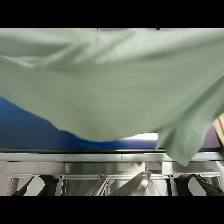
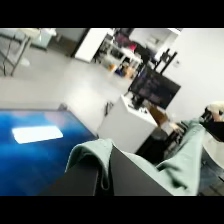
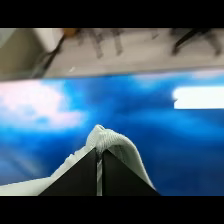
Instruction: Fold the shirts.
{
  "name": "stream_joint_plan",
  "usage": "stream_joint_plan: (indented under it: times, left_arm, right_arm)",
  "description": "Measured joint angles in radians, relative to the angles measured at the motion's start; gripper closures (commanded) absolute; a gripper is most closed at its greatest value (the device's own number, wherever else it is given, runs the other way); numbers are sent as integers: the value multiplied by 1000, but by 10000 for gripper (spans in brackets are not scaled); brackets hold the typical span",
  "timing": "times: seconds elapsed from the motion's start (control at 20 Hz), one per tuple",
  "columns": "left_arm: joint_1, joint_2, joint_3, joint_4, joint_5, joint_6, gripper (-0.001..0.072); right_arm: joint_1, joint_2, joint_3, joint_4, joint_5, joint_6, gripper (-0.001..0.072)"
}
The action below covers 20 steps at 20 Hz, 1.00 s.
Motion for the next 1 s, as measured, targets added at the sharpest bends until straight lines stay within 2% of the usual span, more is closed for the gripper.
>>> stream_joint_plan:
  times: [0.1,0.25,0.3,0.35,0.4,0.6,0.75,0.9,1.0]
  left_arm:
    - [-144,-85,21,152,74,15,688]
    - [-353,-275,54,409,252,30,688]
    - [-408,-362,84,477,301,33,565]
    - [-451,-449,122,530,331,37,192]
    - [-484,-543,174,573,346,37,-11]
    - [-515,-831,398,662,269,-18,1]
    - [-467,-915,466,688,125,-101,19]
    - [-421,-894,332,702,-35,-157,18]
    - [-403,-832,161,706,-89,-159,18]
  right_arm:
    - [68,-91,-100,9,-21,-24,690]
    - [150,-245,-251,-37,-174,-47,689]
    - [164,-304,-282,-55,-238,-49,597]
    - [174,-365,-303,-64,-297,-53,276]
    - [177,-421,-312,-69,-345,-54,192]
    - [117,-537,-302,-106,-377,-58,190]
    - [-2,-549,-307,-187,-243,-62,191]
    - [-108,-555,-408,-241,-108,-115,193]
    - [-143,-570,-509,-234,-84,-178,195]
